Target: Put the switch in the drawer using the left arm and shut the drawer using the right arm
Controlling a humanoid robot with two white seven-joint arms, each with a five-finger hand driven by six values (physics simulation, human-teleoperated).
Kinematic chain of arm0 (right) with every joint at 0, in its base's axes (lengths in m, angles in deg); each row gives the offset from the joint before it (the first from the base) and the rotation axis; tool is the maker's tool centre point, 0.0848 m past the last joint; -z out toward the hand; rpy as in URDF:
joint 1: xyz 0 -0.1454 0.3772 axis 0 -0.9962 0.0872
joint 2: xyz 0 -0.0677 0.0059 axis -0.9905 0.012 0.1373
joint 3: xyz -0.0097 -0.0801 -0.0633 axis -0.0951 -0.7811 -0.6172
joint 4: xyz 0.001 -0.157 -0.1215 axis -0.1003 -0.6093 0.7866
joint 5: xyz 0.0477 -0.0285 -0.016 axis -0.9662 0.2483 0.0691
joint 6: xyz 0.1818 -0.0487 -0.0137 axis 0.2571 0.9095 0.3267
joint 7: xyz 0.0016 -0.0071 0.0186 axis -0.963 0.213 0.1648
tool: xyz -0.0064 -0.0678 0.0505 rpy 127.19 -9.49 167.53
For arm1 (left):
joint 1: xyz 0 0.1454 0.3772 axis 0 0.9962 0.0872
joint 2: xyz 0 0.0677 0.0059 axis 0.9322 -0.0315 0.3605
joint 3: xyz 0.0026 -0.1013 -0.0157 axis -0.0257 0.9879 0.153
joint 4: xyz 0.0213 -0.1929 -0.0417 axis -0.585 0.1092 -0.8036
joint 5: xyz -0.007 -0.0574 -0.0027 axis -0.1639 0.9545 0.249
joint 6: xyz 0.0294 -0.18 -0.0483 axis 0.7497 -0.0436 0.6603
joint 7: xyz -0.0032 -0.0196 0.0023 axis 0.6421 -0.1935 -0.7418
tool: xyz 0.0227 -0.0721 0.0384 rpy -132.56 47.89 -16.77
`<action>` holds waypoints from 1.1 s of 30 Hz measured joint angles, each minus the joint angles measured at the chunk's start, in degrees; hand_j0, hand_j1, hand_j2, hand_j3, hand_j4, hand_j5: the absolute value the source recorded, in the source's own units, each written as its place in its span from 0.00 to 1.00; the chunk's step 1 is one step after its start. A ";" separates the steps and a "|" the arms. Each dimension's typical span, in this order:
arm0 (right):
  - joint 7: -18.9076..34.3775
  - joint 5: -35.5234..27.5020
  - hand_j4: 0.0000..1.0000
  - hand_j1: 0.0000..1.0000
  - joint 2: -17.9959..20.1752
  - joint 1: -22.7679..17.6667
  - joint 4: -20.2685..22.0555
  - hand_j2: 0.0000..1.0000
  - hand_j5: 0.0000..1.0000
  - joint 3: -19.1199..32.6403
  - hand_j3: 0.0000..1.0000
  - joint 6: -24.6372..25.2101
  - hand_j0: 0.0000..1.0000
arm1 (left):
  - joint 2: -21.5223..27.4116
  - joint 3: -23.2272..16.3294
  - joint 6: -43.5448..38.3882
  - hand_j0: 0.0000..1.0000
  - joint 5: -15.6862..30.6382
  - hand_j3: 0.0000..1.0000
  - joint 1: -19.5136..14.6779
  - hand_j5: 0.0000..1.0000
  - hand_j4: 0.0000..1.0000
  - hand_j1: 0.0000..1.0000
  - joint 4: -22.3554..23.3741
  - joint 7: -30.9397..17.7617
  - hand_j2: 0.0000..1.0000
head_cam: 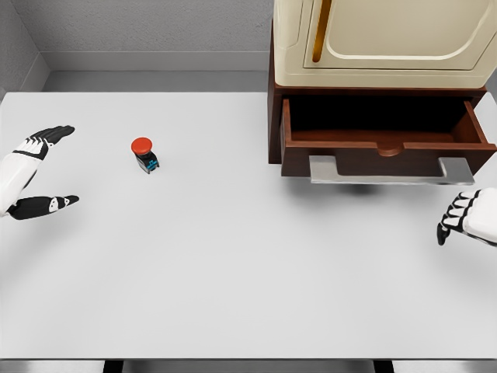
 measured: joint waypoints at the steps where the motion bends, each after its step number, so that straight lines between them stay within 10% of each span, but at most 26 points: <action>1: 0.02 0.02 0.35 0.35 0.02 -0.10 0.04 0.35 0.35 0.01 0.35 0.00 0.35 | 0.00 0.00 0.00 1.00 0.00 1.00 0.00 1.00 1.00 1.00 0.02 0.00 1.00; 13: 0.39 0.41 0.36 0.36 -0.37 0.97 0.09 0.36 0.36 0.61 0.36 -0.01 0.36 | -0.17 -3.21 -0.01 1.00 0.29 1.00 -3.34 1.00 1.00 1.00 0.99 0.33 1.00; 21: 0.43 0.45 0.36 0.36 -0.44 0.77 0.12 0.36 0.36 0.69 0.36 -0.01 0.36 | 0.06 -15.56 -0.02 1.00 15.66 1.00 -14.94 1.00 1.00 1.00 1.75 0.50 1.00; 33: 1.86 0.24 0.36 0.36 -0.30 0.53 0.14 0.36 0.36 0.70 0.36 -0.01 0.36 | -3.43 -21.78 -22.57 1.00 33.59 1.00 -17.84 1.00 1.00 1.00 6.02 0.02 1.00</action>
